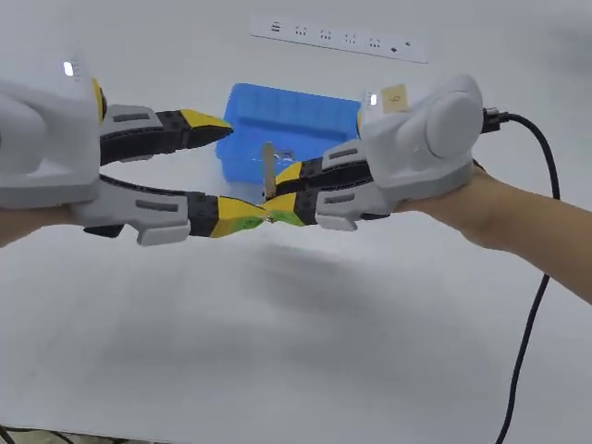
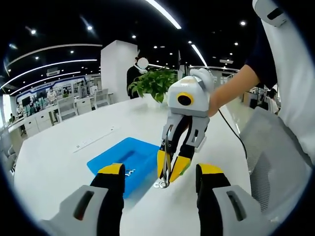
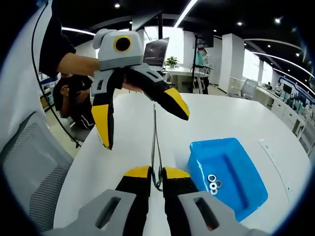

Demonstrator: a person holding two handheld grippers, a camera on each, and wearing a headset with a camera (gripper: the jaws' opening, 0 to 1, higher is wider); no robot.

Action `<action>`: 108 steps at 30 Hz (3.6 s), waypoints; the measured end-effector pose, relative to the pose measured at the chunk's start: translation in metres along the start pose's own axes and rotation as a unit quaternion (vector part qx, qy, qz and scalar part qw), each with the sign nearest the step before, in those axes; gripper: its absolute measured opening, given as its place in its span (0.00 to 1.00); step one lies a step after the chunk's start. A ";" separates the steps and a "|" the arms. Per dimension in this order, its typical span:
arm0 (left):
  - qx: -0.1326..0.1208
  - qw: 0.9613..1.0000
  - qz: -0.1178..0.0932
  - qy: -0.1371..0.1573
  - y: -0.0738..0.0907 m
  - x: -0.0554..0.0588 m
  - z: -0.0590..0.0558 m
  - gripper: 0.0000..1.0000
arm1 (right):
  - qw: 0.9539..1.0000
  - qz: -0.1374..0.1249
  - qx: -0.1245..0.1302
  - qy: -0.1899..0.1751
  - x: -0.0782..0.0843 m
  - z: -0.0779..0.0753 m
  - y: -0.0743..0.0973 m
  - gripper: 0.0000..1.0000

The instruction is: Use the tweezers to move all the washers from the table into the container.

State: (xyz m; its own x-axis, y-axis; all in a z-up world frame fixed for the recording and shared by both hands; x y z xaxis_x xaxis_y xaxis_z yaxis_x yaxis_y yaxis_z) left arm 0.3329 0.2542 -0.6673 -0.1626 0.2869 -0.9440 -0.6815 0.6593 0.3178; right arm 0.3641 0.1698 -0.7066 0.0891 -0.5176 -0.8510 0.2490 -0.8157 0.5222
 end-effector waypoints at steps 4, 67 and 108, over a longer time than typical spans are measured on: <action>-0.025 0.999 0.000 -0.026 0.005 0.001 0.000 0.71 | 1.000 0.002 0.006 -0.001 -0.002 0.004 0.010 0.10; -0.096 0.990 0.024 0.102 0.027 0.028 0.005 1.00 | 0.984 -0.057 0.130 -0.107 0.027 -0.111 0.010 0.10; -0.009 0.995 -0.064 0.081 -0.073 -0.047 0.067 0.44 | 0.992 -0.043 0.108 -0.056 0.015 -0.088 0.026 0.08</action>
State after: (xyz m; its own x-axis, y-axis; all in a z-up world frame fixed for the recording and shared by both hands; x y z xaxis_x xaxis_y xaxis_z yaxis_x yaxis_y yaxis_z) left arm 0.4385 0.2391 -0.6406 -0.1852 0.0853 -0.9790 -0.7166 0.6700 0.1940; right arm 0.4568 0.1641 -0.7107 -0.0332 -0.4594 -0.8876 0.0367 -0.8881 0.4582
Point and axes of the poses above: the centre of the closed fingertips' face, and the gripper's own axes: y roughly backward along the fingers, z roughly to its left, x roughly out of its underside, the point moved 5 cm from there along y, roughly backward along the fingers, and after that the axes turned 8 degrees about -x, right-handed, at the moved point
